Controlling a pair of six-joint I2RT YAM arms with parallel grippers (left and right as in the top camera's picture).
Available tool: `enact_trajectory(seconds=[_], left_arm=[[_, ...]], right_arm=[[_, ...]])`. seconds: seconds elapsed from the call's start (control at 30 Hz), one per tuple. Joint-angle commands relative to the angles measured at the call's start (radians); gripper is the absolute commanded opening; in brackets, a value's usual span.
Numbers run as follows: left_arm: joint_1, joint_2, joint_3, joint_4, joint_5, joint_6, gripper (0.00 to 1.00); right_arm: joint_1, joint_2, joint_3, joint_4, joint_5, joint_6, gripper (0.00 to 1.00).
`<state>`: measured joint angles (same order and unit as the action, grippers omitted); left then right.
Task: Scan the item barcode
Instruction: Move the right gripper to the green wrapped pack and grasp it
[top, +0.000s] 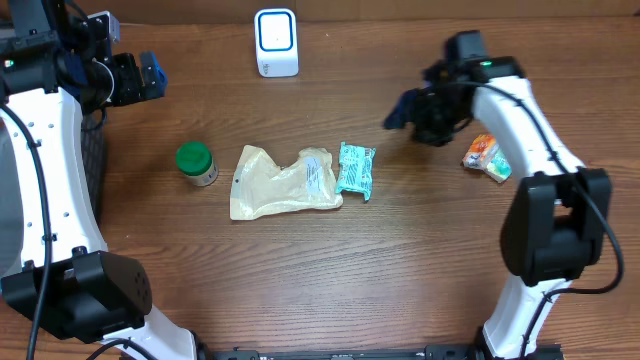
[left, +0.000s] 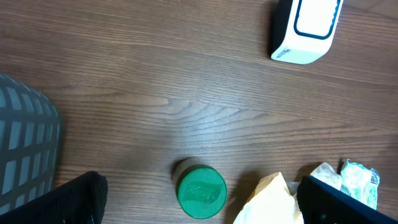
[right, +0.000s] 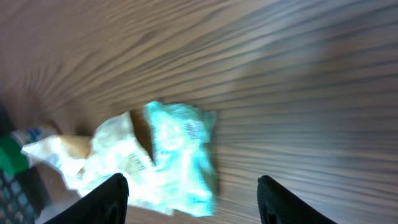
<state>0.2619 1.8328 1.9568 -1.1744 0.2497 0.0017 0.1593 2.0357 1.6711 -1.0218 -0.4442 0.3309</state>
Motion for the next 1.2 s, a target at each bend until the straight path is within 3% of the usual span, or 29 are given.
enact_trajectory(seconds=[0.0,0.3,1.17], left_arm=[[-0.002,-0.014,0.01,0.003,0.005,-0.006,1.0],[-0.002,-0.014,0.01,0.004,0.005,-0.006,1.0],[-0.002,-0.014,0.01,0.004,0.005,-0.006,1.0]], right_arm=[[0.142,-0.004,-0.045,0.079,0.005,0.081,0.57],[0.335,0.082,-0.05,0.179,0.116,0.251,0.32],[0.271,0.103,-0.05,0.005,0.222,0.182,0.31]])
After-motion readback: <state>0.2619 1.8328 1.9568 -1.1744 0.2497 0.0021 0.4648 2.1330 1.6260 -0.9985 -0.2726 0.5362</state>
